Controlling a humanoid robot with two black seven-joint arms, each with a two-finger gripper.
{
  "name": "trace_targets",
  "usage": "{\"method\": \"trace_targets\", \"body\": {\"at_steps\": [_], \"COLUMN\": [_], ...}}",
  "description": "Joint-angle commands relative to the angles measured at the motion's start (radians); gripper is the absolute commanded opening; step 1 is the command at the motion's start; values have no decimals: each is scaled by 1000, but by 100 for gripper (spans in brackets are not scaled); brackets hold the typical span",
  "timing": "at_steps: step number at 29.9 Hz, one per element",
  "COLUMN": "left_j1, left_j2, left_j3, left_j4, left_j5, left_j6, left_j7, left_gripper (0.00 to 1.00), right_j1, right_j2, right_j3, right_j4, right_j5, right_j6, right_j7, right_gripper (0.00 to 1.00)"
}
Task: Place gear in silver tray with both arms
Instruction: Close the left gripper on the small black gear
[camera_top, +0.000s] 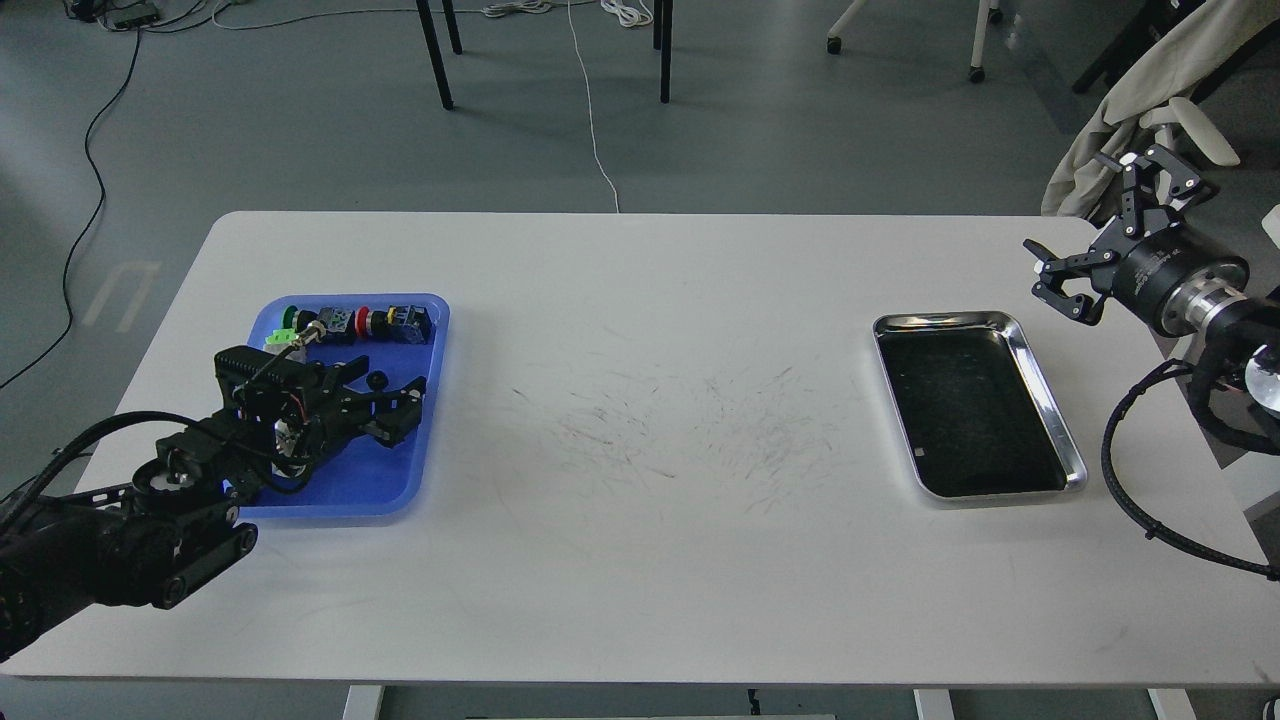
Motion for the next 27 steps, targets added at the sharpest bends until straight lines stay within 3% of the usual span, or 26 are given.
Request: {"method": "trace_targets", "body": {"at_steps": [1, 7, 20, 27], "left_j1": [0, 0, 2, 0], "left_j2": [-4, -3, 17, 58], "left_j3": [0, 0, 2, 6], "left_j4": [12, 27, 23, 3], "left_j5": [1, -1, -4, -5], "left_j6": [-1, -1, -10, -16], "left_j7": [-3, -6, -40, -53], "left_gripper": [64, 58, 32, 24], "right_j1": [-2, -2, -2, -4], "right_j2": [-1, -1, 2, 2], "right_j3": [1, 1, -3, -3], "right_j4": [0, 0, 6, 4], "right_j5": [0, 0, -2, -2], "right_j6": [0, 2, 0, 0], "right_j7": [1, 1, 2, 4], "right_gripper": [99, 99, 99, 99]}}
